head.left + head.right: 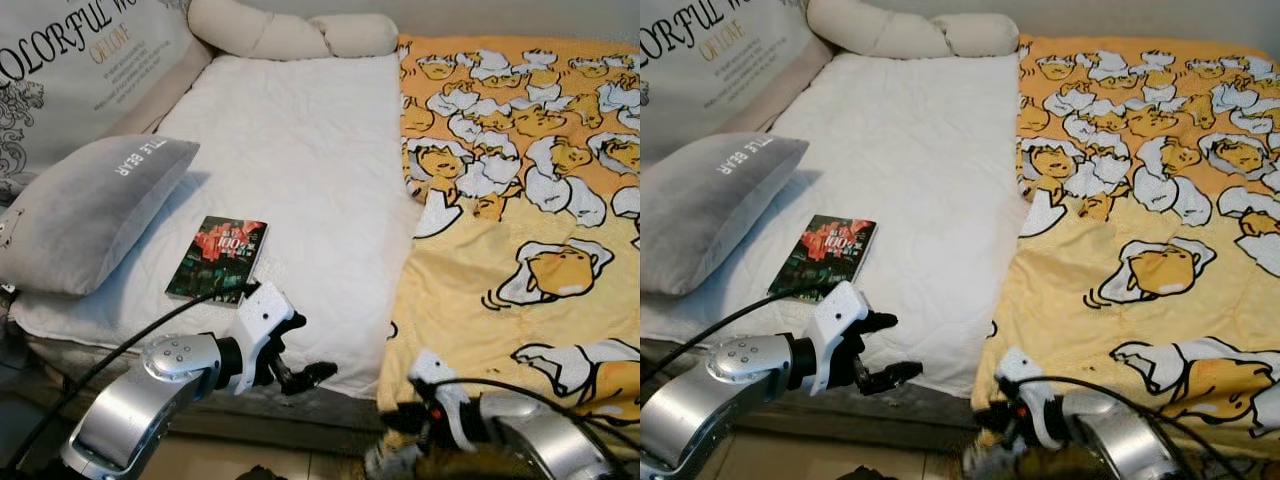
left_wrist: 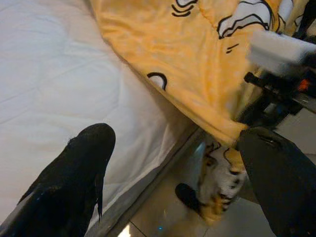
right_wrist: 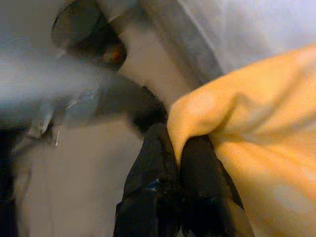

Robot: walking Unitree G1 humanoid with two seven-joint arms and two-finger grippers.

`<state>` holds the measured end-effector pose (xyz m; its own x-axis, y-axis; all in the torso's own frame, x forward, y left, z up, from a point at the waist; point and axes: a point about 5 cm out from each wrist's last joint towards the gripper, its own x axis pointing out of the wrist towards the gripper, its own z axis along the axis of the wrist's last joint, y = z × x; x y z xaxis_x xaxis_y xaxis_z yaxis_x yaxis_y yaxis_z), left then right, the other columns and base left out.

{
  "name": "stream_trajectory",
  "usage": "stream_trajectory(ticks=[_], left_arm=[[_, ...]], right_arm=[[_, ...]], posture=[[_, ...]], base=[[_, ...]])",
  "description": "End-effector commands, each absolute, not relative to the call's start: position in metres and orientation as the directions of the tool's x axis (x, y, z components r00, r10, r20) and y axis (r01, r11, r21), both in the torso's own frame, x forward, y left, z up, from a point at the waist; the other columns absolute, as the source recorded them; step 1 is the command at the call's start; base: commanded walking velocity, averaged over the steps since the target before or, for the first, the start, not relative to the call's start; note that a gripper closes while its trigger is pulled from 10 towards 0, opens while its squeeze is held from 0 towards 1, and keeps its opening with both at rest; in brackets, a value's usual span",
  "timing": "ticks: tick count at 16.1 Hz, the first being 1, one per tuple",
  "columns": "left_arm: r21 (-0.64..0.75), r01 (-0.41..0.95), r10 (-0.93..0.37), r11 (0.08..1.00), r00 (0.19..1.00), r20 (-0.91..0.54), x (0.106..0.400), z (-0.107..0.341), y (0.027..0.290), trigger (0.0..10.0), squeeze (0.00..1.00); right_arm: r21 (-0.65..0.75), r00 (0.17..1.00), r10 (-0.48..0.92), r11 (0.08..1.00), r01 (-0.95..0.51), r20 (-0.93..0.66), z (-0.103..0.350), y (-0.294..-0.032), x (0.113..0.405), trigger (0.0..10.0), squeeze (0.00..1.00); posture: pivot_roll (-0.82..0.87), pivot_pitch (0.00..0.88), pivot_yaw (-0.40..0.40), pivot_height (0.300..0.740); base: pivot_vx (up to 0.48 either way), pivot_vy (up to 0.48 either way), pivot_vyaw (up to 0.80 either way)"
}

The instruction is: Clean up the room

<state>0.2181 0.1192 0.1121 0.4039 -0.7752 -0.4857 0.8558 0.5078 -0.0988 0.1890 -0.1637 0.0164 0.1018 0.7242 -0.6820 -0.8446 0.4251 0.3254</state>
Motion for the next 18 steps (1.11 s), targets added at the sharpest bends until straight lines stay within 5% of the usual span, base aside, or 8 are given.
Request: stream_trajectory(ticks=[1, 2, 3, 4, 5, 7, 8, 18], left_arm=[[-0.109, 0.864, -0.784, 0.492, 0.385, -0.487, 0.213, 0.113, 0.117, 10.0, 0.99], [-0.111, 0.864, -0.785, 0.491, 0.383, -0.488, 0.212, 0.112, 0.117, 10.0, 0.99], [-0.110, 0.864, -0.784, 0.491, 0.383, -0.489, 0.212, 0.112, 0.117, 10.0, 0.99], [-0.110, 0.864, -0.783, 0.491, 0.383, -0.490, 0.212, 0.112, 0.117, 10.0, 0.99], [-0.109, 0.865, -0.782, 0.491, 0.381, -0.493, 0.211, 0.112, 0.116, 10.0, 0.98], [-0.107, 0.867, -0.781, 0.487, 0.378, -0.497, 0.210, 0.111, 0.115, 10.0, 0.97], [-0.103, 0.868, -0.780, 0.487, 0.379, -0.498, 0.211, 0.112, 0.115, 10.0, 0.96], [-0.062, 0.881, -0.788, 0.469, 0.386, -0.480, 0.233, 0.117, 0.113, 10.0, 0.93]], right_arm=[[0.354, -0.008, 0.718, 0.333, -0.874, -0.696, 0.017, -0.158, 0.176, 0.0, 0.00], [0.342, -0.019, 0.698, 0.327, -0.881, -0.716, 0.019, -0.161, 0.173, 0.0, 0.00], [0.327, -0.027, 0.678, 0.318, -0.890, -0.734, 0.019, -0.165, 0.171, 2.7, 0.00], [0.321, -0.034, 0.669, 0.311, -0.895, -0.742, 0.019, -0.166, 0.170, 2.7, 0.00], [0.313, -0.050, 0.642, 0.303, -0.900, -0.765, 0.017, -0.170, 0.167, 10.0, 0.00], [0.333, -0.064, 0.626, 0.323, -0.886, -0.778, 0.017, -0.172, 0.164, 10.0, 0.00], [0.360, -0.075, 0.627, 0.340, -0.869, -0.775, 0.017, -0.173, 0.163, 10.0, 1.00], [0.314, -0.083, 0.501, 0.397, -0.863, -0.861, 0.021, -0.197, 0.172, 10.0, 1.00]], posture=[[0.01, 0.000, 0.057, 0.740], [0.01, 0.000, 0.057, 0.740], [0.01, 0.000, 0.057, 0.740], [0.01, 0.000, 0.057, 0.740], [0.02, 0.000, 0.058, 0.740], [0.02, 0.000, 0.056, 0.740], [0.02, 0.000, 0.055, 0.740], [-0.01, 0.000, 0.060, 0.740]], base=[[0.000, 0.000, 0.00], [0.000, 0.000, 0.00], [0.000, 0.000, 0.00], [0.000, 0.000, 0.00], [0.000, 0.000, 0.00], [0.000, 0.000, 0.00], [0.000, 0.000, 0.00], [0.000, 0.000, 0.00]])
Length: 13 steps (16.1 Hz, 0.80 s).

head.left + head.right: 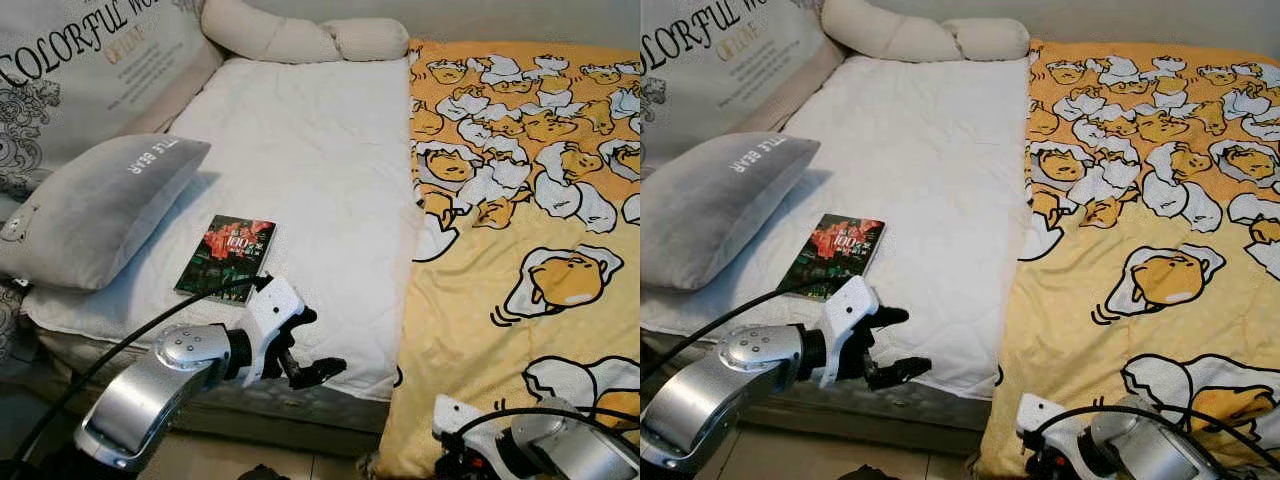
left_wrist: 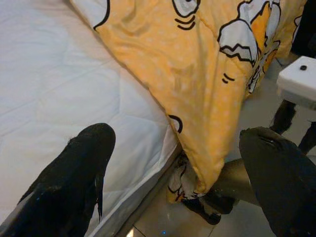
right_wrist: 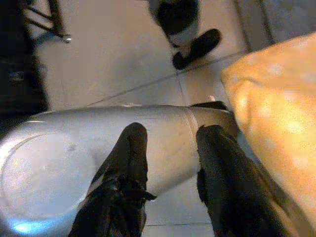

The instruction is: Clean up the room

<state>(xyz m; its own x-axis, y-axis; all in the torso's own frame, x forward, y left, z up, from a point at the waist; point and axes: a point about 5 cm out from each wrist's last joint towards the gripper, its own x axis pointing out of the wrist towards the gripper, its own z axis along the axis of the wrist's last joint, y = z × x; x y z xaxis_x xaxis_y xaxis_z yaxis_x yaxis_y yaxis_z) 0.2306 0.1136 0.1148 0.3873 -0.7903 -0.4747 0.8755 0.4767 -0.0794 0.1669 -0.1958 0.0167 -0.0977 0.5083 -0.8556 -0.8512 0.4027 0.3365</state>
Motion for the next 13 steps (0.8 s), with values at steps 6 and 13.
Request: stream_trajectory(ticks=[6, 13], left_arm=[[0.045, 0.807, -0.721, 0.589, 0.549, -0.424, 0.260, 0.123, 0.117, 10.0, 0.69], [0.084, 0.751, -0.693, 0.655, 0.641, -0.332, 0.254, 0.143, 0.129, 10.0, 0.00]], right_arm=[[-0.207, 0.599, 0.244, 0.785, -0.584, -0.763, 0.028, -0.209, 0.268, 10.0, 1.00], [-0.302, 0.779, -0.079, 0.942, -0.146, -0.623, 0.035, -0.209, 0.327, 10.0, 0.00]], posture=[[-0.01, 0.000, 0.067, 0.740], [0.12, 0.000, 0.078, 0.740]], base=[[0.000, 0.000, 0.00], [0.000, 0.000, 0.00]])
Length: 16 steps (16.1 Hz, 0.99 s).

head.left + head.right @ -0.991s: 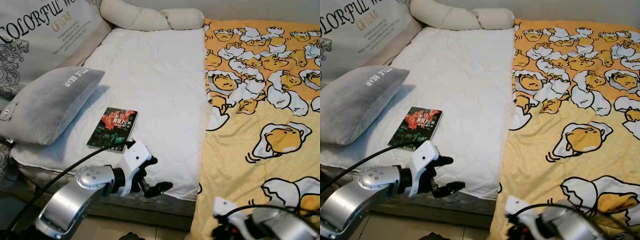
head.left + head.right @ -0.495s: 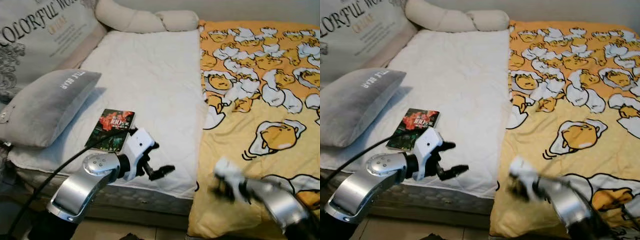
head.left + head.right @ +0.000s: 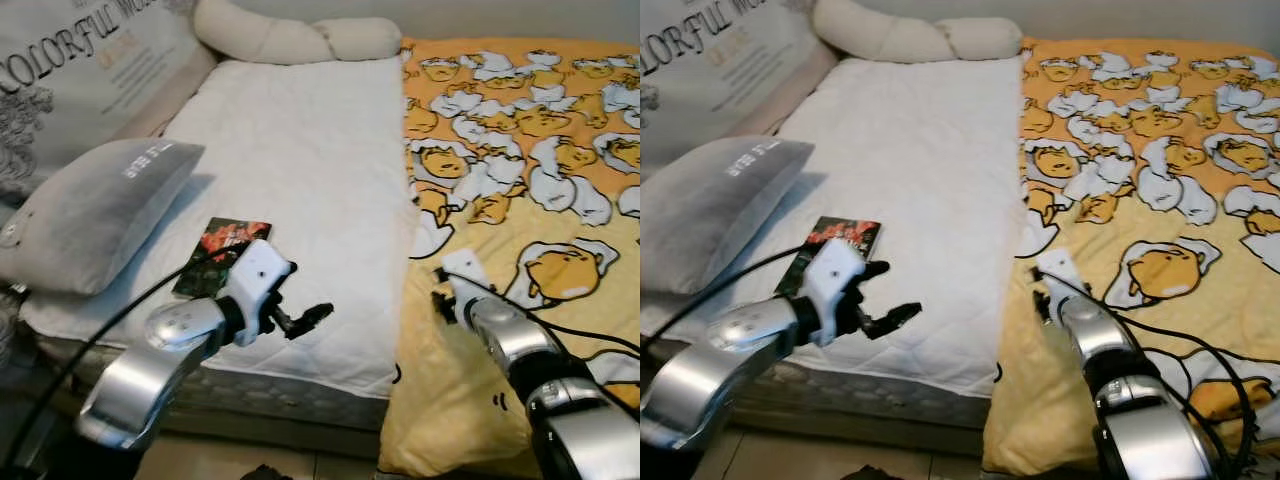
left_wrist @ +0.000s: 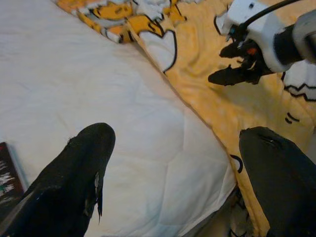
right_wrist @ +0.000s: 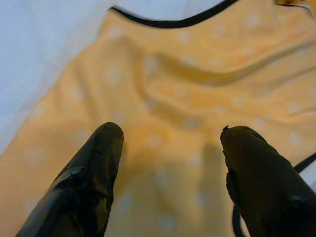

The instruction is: Clean up the room

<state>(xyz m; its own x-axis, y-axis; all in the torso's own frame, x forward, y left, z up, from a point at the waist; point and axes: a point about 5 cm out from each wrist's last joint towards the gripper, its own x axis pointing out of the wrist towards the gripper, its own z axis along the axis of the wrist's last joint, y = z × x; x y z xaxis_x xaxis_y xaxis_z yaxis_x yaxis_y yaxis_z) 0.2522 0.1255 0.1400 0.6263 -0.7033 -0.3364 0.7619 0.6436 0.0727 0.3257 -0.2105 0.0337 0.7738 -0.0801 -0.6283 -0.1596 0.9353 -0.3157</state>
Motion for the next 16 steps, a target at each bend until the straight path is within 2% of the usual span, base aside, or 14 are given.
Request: stream_trajectory(ticks=[1, 3, 5, 8, 12, 16], left_arm=[[0.075, 0.745, -0.693, 0.663, 0.649, -0.316, 0.249, 0.148, 0.131, 10.0, 0.00], [0.065, 0.739, -0.689, 0.671, 0.654, -0.313, 0.241, 0.150, 0.135, 10.0, 0.00], [0.052, 0.747, -0.691, 0.663, 0.637, -0.342, 0.228, 0.149, 0.138, 10.0, 0.00], [0.037, 0.753, -0.694, 0.656, 0.623, -0.361, 0.222, 0.146, 0.138, 10.0, 0.00], [0.043, 0.748, -0.693, 0.662, 0.633, -0.345, 0.228, 0.148, 0.134, 10.0, 0.00], [0.050, 0.746, -0.690, 0.665, 0.638, -0.343, 0.230, 0.145, 0.133, 10.0, 0.00]], right_arm=[[-0.294, 0.783, -0.109, 0.951, -0.098, -0.612, 0.037, -0.213, 0.329, 10.0, 0.00], [-0.289, 0.766, -0.144, 0.956, -0.056, -0.626, 0.033, -0.218, 0.327, 10.0, 0.00], [-0.278, 0.700, -0.135, 0.956, -0.094, -0.701, 0.015, -0.220, 0.311, 10.0, 0.00], [-0.187, 0.585, -0.058, 0.969, -0.163, -0.809, -0.014, -0.220, 0.281, 10.0, 0.00], [-0.020, 0.455, 0.096, 0.969, -0.245, -0.885, -0.036, -0.221, 0.250, 10.0, 0.00], [0.069, 0.405, 0.181, 0.959, -0.276, -0.896, -0.041, -0.230, 0.234, 10.0, 0.00]], posture=[[0.14, 0.000, 0.083, 0.740], [0.15, 0.000, 0.087, 0.740], [0.17, 0.018, 0.092, 0.740], [0.16, 0.005, 0.088, 0.740], [0.14, 0.000, 0.072, 0.740], [0.12, 0.000, 0.059, 0.740]], base=[[0.000, 0.000, 0.00], [0.000, 0.000, 0.00], [0.000, 0.000, 0.00], [0.000, 0.000, 0.00], [0.000, 0.000, 0.00], [0.000, 0.000, 0.00]])
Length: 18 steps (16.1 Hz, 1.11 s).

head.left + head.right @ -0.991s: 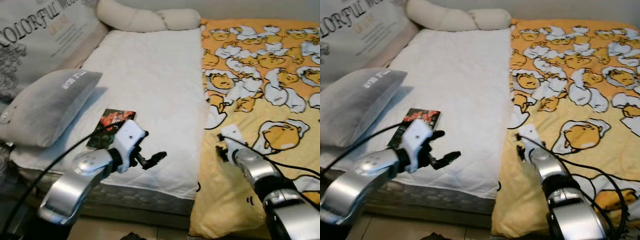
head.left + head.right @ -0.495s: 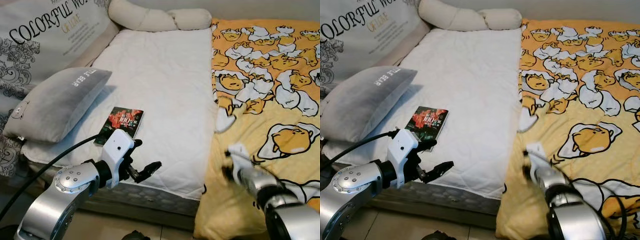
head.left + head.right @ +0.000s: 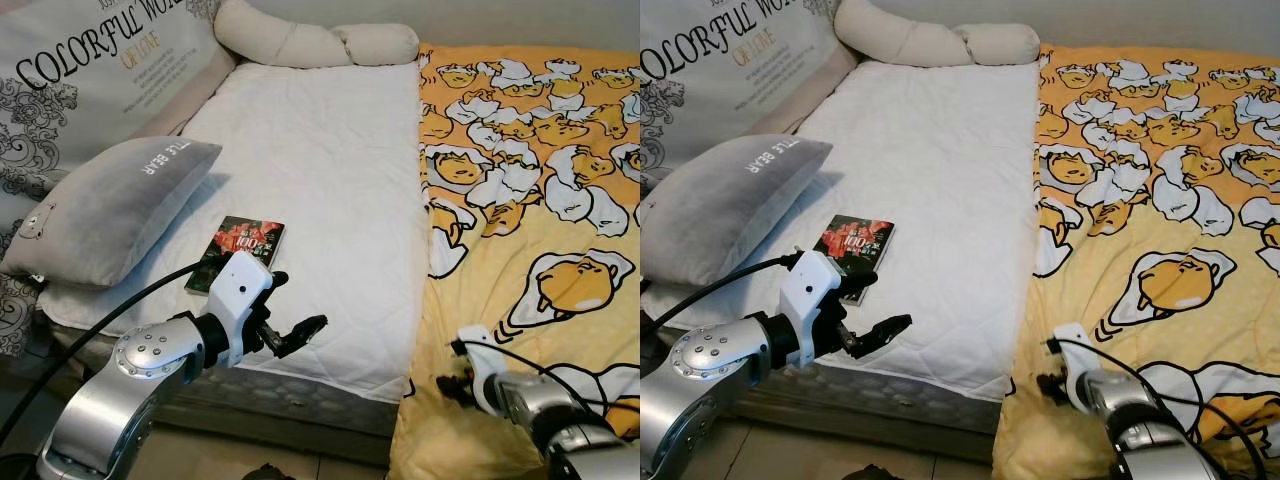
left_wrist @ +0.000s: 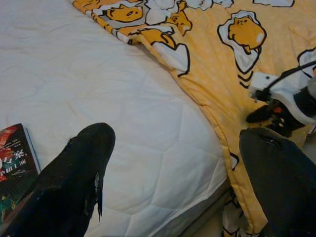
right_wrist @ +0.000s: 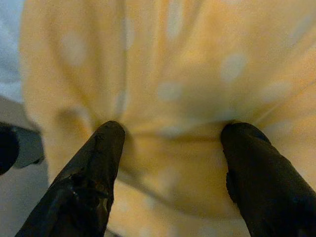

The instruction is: Clean up the room

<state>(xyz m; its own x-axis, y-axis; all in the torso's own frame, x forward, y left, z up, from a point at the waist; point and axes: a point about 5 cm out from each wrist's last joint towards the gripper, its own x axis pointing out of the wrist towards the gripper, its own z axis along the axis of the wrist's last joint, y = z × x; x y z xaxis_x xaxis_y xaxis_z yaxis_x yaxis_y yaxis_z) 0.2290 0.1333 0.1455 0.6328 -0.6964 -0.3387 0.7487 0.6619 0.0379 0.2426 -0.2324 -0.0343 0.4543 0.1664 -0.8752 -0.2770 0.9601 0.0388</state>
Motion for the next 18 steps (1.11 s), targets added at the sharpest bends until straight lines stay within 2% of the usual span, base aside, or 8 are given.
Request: stream_trajectory(ticks=[1, 3, 6, 8, 11, 13, 15, 18], left_arm=[[0.052, 0.743, -0.689, 0.667, 0.641, -0.339, 0.233, 0.145, 0.133, 10.0, 0.00], [0.056, 0.739, -0.686, 0.672, 0.649, -0.328, 0.236, 0.145, 0.132, 10.0, 0.00], [0.022, 0.697, -0.663, 0.717, 0.692, -0.286, 0.240, 0.145, 0.131, 10.0, 0.00], [0.008, 0.580, -0.564, 0.815, 0.796, -0.222, 0.249, 0.148, 0.138, 10.0, 0.00], [0.011, 0.323, -0.315, 0.946, 0.929, -0.193, 0.265, 0.145, 0.160, 10.0, 0.00], [0.036, 0.266, -0.257, 0.963, 0.952, -0.168, 0.268, 0.147, 0.165, 10.0, 0.00], [0.075, 0.255, -0.242, 0.964, 0.958, -0.152, 0.271, 0.148, 0.160, 10.0, 0.00], [0.103, 0.255, -0.239, 0.962, 0.960, -0.142, 0.275, 0.145, 0.154, 10.0, 0.00]], right_arm=[[0.090, 0.411, 0.208, 0.953, -0.288, -0.887, -0.038, -0.231, 0.234, 10.0, 0.00], [0.117, 0.439, 0.255, 0.942, -0.316, -0.861, -0.030, -0.233, 0.236, 10.0, 0.00], [0.062, 0.559, 0.260, 0.936, -0.347, -0.787, 0.003, -0.239, 0.243, 10.0, 0.00], [0.016, 0.676, 0.254, 0.941, -0.337, -0.692, 0.035, -0.235, 0.247, 10.0, 0.00], [-0.036, 0.880, 0.192, 0.973, -0.230, -0.434, 0.077, -0.213, 0.255, 10.0, 0.00], [-0.022, 0.932, 0.187, 0.979, -0.204, -0.310, 0.093, -0.192, 0.253, 10.0, 0.00], [0.074, 0.950, 0.171, 0.985, -0.157, -0.262, 0.099, -0.176, 0.245, 10.0, 0.00], [0.095, 0.960, 0.140, 0.988, -0.120, -0.242, 0.103, -0.171, 0.251, 10.0, 0.00]], posture=[[0.12, 0.000, 0.056, 0.740], [0.10, 0.000, 0.056, 0.740], [0.06, 0.000, 0.061, 0.740], [0.03, 0.000, 0.062, 0.740], [-0.01, 0.000, 0.066, 0.740], [-0.01, 0.000, 0.065, 0.740], [-0.01, 0.000, 0.062, 0.740], [-0.02, 0.000, 0.066, 0.740]], base=[[0.000, 0.000, 0.00], [0.000, 0.000, 0.00], [0.000, 0.000, 0.00], [0.000, 0.000, 0.00], [0.000, 0.000, 0.00], [0.000, 0.000, 0.00], [0.000, -0.442, 0.00], [0.000, -0.480, 0.00]])
